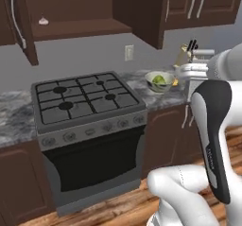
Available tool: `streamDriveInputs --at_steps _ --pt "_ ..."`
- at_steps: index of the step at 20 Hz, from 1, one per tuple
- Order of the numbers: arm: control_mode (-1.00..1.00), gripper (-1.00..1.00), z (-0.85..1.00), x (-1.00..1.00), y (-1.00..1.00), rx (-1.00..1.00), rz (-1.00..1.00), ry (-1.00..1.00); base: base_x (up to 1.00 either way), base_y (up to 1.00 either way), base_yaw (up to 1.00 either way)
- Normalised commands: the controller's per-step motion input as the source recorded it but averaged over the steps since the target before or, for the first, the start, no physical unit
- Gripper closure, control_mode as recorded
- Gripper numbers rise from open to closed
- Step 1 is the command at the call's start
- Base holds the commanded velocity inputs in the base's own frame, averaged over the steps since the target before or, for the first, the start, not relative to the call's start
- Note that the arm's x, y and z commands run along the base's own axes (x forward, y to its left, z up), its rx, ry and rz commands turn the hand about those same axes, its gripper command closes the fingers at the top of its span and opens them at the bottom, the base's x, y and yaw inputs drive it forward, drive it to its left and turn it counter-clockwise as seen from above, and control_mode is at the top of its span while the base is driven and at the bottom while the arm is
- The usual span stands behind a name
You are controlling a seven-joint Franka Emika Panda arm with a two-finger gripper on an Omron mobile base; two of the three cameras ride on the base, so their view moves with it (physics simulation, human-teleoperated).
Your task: Pick the cheese from the fridge and the cheese grater from the cabinet and place them next to the salad bowl.
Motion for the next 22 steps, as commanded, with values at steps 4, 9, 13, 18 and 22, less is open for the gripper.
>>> streamDriveInputs --at_steps 4,9,13,18,22 --pt "1.00 1.00 0.00 0.00 0.00 0.00 0.00 0.00 0.15 -0.87 -0.14" --pt "1.00 1.00 0.00 0.00 0.00 0.00 0.00 0.00 0.70 -0.62 0.00" --pt "1.00 1.00 0.00 0.00 0.00 0.00 0.00 0.00 0.87 -0.56 0.12" --pt "1.00 1.00 0.00 0.00 0.00 0.00 0.00 0.00 0.73 -0.40 0.25" --pt "1.00 1.00 0.00 0.00 0.00 0.00 0.00 0.00 0.44 -0.22 0.40"
